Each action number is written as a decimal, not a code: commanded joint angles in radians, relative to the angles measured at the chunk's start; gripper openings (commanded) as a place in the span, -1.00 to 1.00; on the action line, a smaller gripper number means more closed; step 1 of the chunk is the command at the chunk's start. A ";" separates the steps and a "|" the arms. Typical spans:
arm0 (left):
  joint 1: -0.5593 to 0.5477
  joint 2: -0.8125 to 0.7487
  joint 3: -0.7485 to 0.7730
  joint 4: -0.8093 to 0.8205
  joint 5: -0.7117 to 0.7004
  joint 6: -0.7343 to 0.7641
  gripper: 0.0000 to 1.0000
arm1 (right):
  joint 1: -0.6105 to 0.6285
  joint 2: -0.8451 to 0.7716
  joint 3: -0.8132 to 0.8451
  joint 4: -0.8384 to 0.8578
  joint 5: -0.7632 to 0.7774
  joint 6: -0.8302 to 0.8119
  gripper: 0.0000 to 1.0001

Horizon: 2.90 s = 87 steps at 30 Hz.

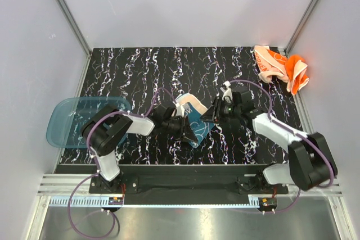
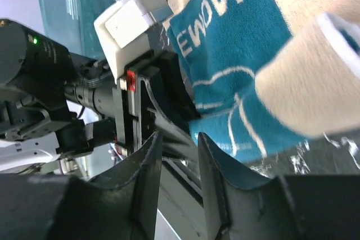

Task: Roll the towels

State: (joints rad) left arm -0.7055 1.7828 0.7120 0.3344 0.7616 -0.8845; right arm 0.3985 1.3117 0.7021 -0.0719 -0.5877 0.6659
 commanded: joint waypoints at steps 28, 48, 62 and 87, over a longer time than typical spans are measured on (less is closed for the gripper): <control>0.115 0.058 -0.040 -0.006 0.058 -0.131 -0.66 | -0.010 0.518 -0.036 0.578 -0.063 -0.009 -0.38; -0.202 -0.382 0.318 -0.822 -0.836 0.487 -0.01 | -0.010 0.557 0.007 0.500 -0.073 -0.086 -0.42; -0.344 -0.062 0.483 -0.718 -0.984 0.691 0.18 | -0.009 0.589 0.025 0.485 -0.089 -0.097 -0.44; -0.342 0.070 0.316 -0.664 -1.041 0.637 0.49 | -0.010 0.629 0.059 0.454 -0.113 -0.107 -0.46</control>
State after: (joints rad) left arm -1.0592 1.7973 1.0843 -0.2913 -0.2760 -0.2111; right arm 0.3939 1.8862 0.7715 0.4942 -0.7727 0.6250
